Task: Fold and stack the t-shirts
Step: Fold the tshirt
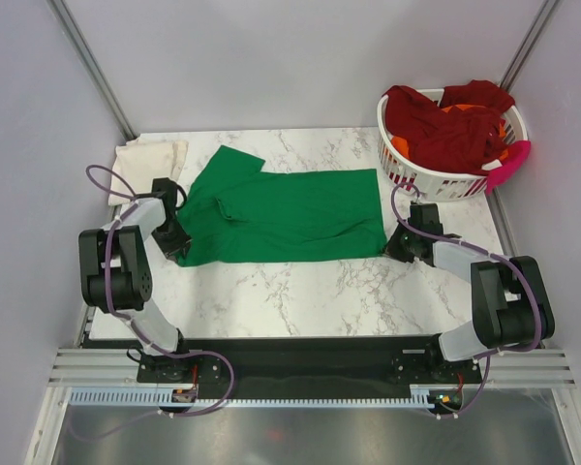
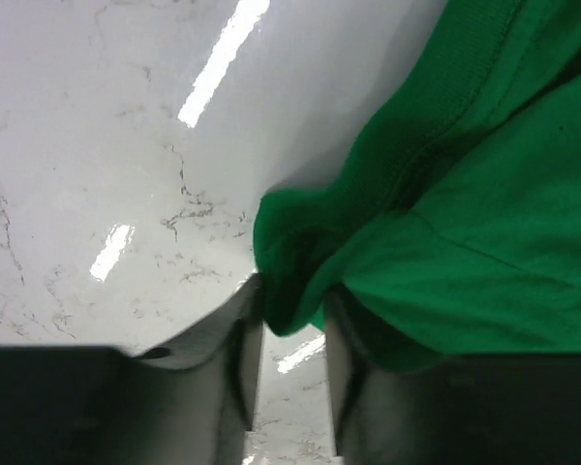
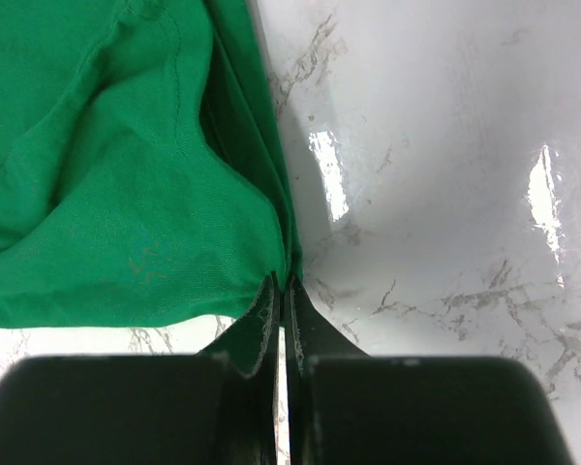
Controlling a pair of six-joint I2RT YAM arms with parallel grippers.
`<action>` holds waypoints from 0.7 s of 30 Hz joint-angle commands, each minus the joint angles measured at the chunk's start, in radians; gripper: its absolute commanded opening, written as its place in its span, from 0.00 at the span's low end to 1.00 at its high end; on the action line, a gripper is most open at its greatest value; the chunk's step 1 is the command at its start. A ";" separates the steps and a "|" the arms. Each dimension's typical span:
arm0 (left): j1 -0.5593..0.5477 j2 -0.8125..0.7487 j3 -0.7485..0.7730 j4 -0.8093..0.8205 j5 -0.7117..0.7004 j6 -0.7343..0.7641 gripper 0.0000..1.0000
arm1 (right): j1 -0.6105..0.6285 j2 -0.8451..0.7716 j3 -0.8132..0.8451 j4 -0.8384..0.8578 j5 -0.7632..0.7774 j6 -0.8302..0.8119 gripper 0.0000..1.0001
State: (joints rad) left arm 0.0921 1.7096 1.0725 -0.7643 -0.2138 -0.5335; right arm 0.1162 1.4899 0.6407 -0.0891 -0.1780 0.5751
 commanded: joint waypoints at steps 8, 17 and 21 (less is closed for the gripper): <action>0.011 0.012 0.070 0.004 -0.101 -0.003 0.02 | -0.003 -0.016 -0.035 -0.006 0.005 -0.011 0.00; 0.028 -0.188 -0.003 -0.087 -0.056 -0.014 0.02 | -0.012 -0.195 -0.058 -0.152 0.048 0.008 0.00; 0.028 -0.281 -0.048 -0.112 0.008 -0.008 0.02 | -0.013 -0.298 -0.090 -0.230 0.066 0.012 0.00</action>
State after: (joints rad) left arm 0.1120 1.4975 1.0546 -0.8345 -0.2409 -0.5350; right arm 0.1108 1.2678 0.5720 -0.2298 -0.1543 0.5812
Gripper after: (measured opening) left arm 0.040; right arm 0.031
